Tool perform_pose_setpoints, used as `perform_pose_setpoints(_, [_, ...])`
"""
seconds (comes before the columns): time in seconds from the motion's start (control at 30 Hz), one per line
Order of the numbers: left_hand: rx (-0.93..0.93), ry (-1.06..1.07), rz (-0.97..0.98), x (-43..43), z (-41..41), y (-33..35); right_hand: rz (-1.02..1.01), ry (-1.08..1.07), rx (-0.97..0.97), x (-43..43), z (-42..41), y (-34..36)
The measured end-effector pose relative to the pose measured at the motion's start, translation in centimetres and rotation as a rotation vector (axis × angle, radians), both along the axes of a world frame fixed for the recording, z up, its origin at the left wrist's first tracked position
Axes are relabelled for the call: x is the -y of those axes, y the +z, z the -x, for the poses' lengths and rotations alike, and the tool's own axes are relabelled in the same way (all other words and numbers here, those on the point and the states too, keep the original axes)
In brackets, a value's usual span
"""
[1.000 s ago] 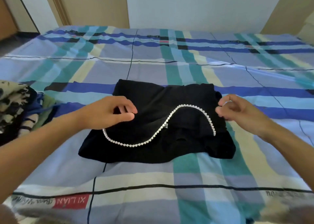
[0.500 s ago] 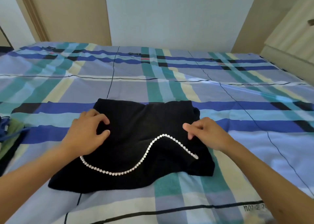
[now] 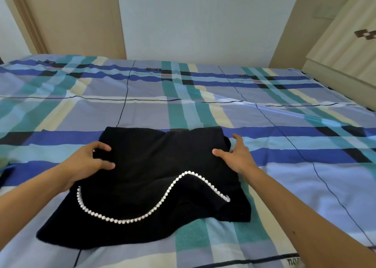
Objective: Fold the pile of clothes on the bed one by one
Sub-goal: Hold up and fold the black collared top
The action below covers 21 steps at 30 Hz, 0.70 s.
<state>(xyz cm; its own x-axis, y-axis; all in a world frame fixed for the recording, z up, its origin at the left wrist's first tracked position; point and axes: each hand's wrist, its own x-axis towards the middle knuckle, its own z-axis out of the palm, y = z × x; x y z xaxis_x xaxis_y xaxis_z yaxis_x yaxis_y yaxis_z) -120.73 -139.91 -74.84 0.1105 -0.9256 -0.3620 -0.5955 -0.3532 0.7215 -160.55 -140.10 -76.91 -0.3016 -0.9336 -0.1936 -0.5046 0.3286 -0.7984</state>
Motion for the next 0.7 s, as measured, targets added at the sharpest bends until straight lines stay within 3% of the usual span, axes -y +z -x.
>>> perform_pose_setpoints(0.07, [-0.106,0.141,-0.001,0.3,0.5,0.3,-0.015,-0.03,0.008,0.8,0.6,-0.2])
perform_pose_setpoints(0.13, [-0.239,0.254,-0.011,1.1,0.9,0.5,-0.013,-0.042,0.182,1.2,0.8,0.0])
perform_pose_setpoints(0.2, [-0.295,0.269,-0.076,2.2,0.9,0.7,-0.055,-0.009,0.404,1.3,0.7,0.4])
perform_pose_setpoints(0.27, [-0.31,0.213,-0.108,2.9,0.6,0.6,-0.117,0.099,0.477,1.3,0.7,0.7])
perform_pose_setpoints(0.33, [-0.197,0.201,-0.016,3.5,0.0,-0.4,-0.11,0.134,0.445,1.3,0.9,0.8])
perform_pose_setpoints(0.4, [0.18,0.182,0.19,3.9,-0.1,-0.6,-0.034,0.017,0.349,1.6,1.3,0.7])
perform_pose_setpoints(0.47, [0.564,0.067,0.493,3.6,1.0,-0.1,0.014,-0.033,0.281,1.6,1.5,0.7])
perform_pose_setpoints(0.5, [0.59,-0.028,0.617,2.8,2.4,0.1,0.021,-0.022,0.285,1.7,1.4,0.6])
perform_pose_setpoints(0.6, [0.245,-0.522,0.637,-1.5,9.0,0.4,0.037,0.039,0.393,1.9,1.3,0.1])
perform_pose_setpoints(0.7, [0.253,-0.938,0.567,-5.2,15.2,-0.6,0.09,0.141,0.418,1.6,1.0,0.3])
